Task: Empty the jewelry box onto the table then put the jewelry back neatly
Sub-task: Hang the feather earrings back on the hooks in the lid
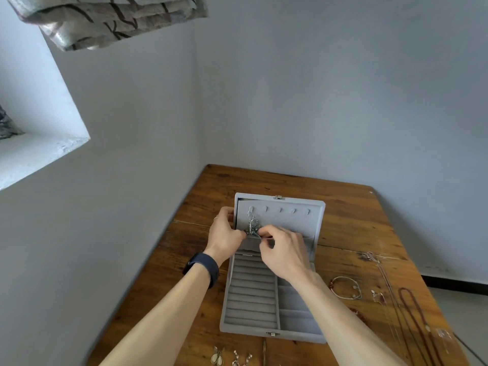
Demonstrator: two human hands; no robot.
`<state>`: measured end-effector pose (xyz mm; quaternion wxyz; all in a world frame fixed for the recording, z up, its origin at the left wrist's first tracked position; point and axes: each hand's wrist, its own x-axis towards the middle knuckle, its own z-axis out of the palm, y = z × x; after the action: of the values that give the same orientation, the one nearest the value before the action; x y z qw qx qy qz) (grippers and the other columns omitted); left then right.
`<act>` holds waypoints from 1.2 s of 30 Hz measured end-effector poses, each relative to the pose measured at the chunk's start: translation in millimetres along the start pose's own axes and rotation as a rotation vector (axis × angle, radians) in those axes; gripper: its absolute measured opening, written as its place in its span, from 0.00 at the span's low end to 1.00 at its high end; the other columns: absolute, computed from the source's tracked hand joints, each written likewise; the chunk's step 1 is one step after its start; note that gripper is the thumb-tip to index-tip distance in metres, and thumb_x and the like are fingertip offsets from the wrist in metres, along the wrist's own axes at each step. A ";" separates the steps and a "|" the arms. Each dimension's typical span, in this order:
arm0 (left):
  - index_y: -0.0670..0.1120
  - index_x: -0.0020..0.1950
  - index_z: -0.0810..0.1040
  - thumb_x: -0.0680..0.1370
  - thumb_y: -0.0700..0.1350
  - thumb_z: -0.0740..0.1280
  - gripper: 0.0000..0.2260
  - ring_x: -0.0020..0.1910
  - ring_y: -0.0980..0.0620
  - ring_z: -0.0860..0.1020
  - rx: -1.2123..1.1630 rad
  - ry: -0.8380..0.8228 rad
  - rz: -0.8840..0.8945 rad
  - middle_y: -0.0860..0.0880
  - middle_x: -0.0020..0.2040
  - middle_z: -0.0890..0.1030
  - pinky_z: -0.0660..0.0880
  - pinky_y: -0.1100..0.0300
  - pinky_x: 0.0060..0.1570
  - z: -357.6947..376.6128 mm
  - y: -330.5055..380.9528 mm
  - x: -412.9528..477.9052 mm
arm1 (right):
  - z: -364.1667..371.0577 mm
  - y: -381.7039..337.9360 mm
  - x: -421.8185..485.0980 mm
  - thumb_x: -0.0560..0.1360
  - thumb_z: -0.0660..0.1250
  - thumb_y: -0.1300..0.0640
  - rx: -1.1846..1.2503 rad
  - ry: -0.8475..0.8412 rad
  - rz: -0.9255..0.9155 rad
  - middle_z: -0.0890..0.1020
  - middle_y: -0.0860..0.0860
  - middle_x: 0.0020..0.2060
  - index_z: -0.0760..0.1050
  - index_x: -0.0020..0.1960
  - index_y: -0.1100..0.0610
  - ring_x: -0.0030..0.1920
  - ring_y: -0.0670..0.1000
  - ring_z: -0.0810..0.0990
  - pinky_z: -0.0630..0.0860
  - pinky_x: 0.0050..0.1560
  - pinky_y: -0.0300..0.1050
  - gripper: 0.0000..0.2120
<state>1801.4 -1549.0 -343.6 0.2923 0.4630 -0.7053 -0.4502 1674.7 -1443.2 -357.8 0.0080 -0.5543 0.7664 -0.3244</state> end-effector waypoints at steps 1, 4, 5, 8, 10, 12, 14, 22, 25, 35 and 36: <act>0.49 0.64 0.72 0.71 0.36 0.75 0.25 0.58 0.49 0.77 -0.001 0.002 0.000 0.49 0.61 0.77 0.77 0.52 0.58 -0.7 0.4 0.3 | -0.7 -0.4 0.6 0.74 0.66 0.55 -0.013 -0.042 0.000 0.85 0.44 0.52 0.77 0.57 0.48 0.52 0.48 0.82 0.76 0.57 0.48 0.12; 0.48 0.67 0.72 0.72 0.36 0.75 0.26 0.61 0.48 0.76 0.004 -0.006 0.004 0.49 0.63 0.76 0.76 0.51 0.61 -2.7 1.7 2.3 | -4.9 0.7 0.5 0.75 0.66 0.55 -0.025 -0.099 -0.009 0.83 0.44 0.54 0.73 0.59 0.48 0.55 0.48 0.81 0.73 0.60 0.48 0.13; 0.48 0.68 0.72 0.73 0.36 0.75 0.26 0.62 0.48 0.76 0.007 -0.008 0.009 0.49 0.63 0.77 0.76 0.51 0.61 -3.2 1.8 2.6 | -7.1 1.6 -2.2 0.75 0.67 0.56 -0.035 -0.076 -0.019 0.84 0.44 0.53 0.73 0.59 0.49 0.54 0.49 0.81 0.73 0.58 0.47 0.12; 0.47 0.69 0.72 0.74 0.36 0.74 0.26 0.63 0.49 0.76 0.013 -0.011 0.025 0.49 0.65 0.77 0.76 0.54 0.61 -4.6 1.2 4.0 | -16.9 10.8 -21.4 0.73 0.71 0.58 -0.071 0.090 -0.035 0.84 0.48 0.47 0.78 0.54 0.52 0.49 0.53 0.81 0.75 0.50 0.47 0.10; 0.48 0.70 0.72 0.75 0.37 0.74 0.26 0.61 0.51 0.77 0.006 -0.012 0.037 0.50 0.66 0.77 0.76 0.60 0.56 -6.4 0.3 4.9 | -24.4 20.2 -44.0 0.72 0.73 0.58 -0.091 0.145 0.002 0.83 0.47 0.47 0.79 0.53 0.52 0.50 0.52 0.80 0.76 0.50 0.48 0.10; 0.49 0.71 0.72 0.75 0.39 0.74 0.25 0.59 0.53 0.76 -0.009 -0.010 0.054 0.51 0.66 0.77 0.74 0.63 0.53 -7.8 -1.0 4.9 | -29.1 29.8 -73.8 0.72 0.73 0.56 -0.115 0.136 0.038 0.81 0.45 0.50 0.80 0.53 0.51 0.52 0.51 0.78 0.76 0.52 0.46 0.10; 0.48 0.72 0.72 0.76 0.40 0.73 0.25 0.61 0.53 0.76 -0.048 -0.008 0.064 0.50 0.65 0.78 0.74 0.61 0.57 -8.8 -4.0 2.0 | -30.6 34.7 -107.6 0.73 0.72 0.51 -0.129 0.087 0.040 0.80 0.42 0.53 0.81 0.53 0.49 0.55 0.47 0.75 0.74 0.54 0.42 0.09; 0.49 0.74 0.71 0.79 0.46 0.71 0.24 0.58 0.57 0.75 -0.002 -0.092 -0.052 0.51 0.66 0.78 0.71 0.62 0.58 -18.9 -46.6 -60.0 | -33.3 33.5 -183.2 0.77 0.70 0.53 -0.126 -0.037 0.042 0.81 0.41 0.57 0.83 0.58 0.50 0.64 0.43 0.72 0.69 0.65 0.39 0.10; 0.50 0.72 0.73 0.79 0.47 0.70 0.21 0.60 0.55 0.76 0.106 -0.107 -0.070 0.52 0.66 0.78 0.71 0.62 0.59 -22.2 -60.9 -91.7 | -30.4 32.7 -189.9 0.77 0.70 0.63 -0.101 -0.041 0.043 0.83 0.46 0.57 0.82 0.61 0.55 0.65 0.47 0.75 0.73 0.65 0.43 0.14; 0.47 0.68 0.78 0.80 0.46 0.69 0.16 0.64 0.51 0.77 0.207 -0.028 -0.078 0.50 0.62 0.81 0.69 0.62 0.60 -21.6 -73.3 -149.0 | -25.6 22.9 -202.4 0.75 0.66 0.72 -0.064 0.002 0.059 0.83 0.52 0.59 0.81 0.63 0.59 0.66 0.52 0.76 0.73 0.67 0.46 0.19; 0.47 0.68 0.78 0.80 0.46 0.69 0.16 0.64 0.51 0.77 0.205 -0.018 -0.078 0.50 0.62 0.81 0.69 0.62 0.61 -21.8 -73.3 -151.2 | -25.2 21.8 -203.5 0.76 0.66 0.70 -0.062 -0.001 0.063 0.83 0.52 0.60 0.80 0.64 0.59 0.67 0.52 0.75 0.72 0.68 0.45 0.18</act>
<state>1908.6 -1430.5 -400.1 0.2193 0.5134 -0.7317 -0.3911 1725.3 -1253.1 -419.6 0.0012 -0.5302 0.7931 -0.2998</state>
